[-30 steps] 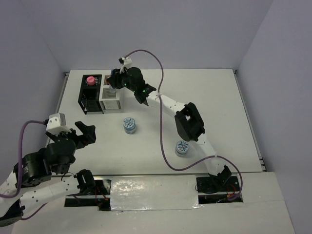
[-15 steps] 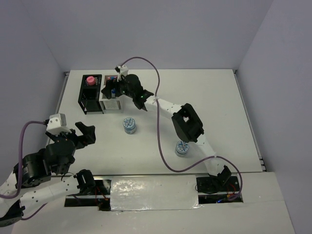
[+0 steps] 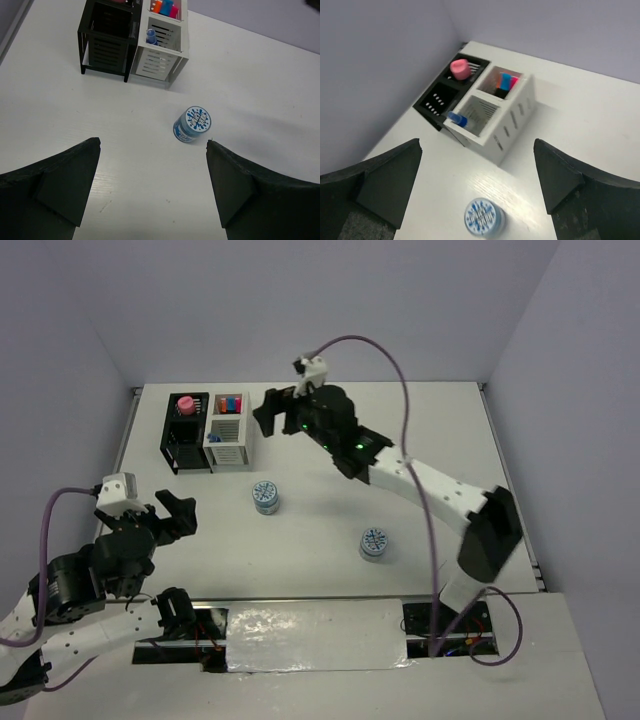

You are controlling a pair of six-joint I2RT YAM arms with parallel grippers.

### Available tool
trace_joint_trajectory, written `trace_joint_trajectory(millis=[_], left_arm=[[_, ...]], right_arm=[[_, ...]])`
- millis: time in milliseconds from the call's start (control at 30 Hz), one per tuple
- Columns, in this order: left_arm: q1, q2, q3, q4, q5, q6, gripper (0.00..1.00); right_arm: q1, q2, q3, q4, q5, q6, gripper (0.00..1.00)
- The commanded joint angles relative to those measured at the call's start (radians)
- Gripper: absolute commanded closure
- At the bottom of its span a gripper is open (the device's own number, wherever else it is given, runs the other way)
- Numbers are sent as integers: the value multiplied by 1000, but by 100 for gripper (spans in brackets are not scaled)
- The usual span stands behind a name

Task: Sort the stationery into containers
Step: Place the stationery in the storage box, then pick up the stationery from the center of the board.

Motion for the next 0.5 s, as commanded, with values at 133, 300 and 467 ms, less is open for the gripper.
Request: trace_joint_trajectory(millis=[133,300,467], left_arm=[[7,111,-47,229,185,181,1],[4,389,-65,563,637,298,1],[-88,786,-48,900,829,381,1]], right_arm=[[-20,-434,-489,-406,284,198,0],[-33,-879,-626,-654,459,391,0],[-38,-1148,-515,-998,624,508,0]])
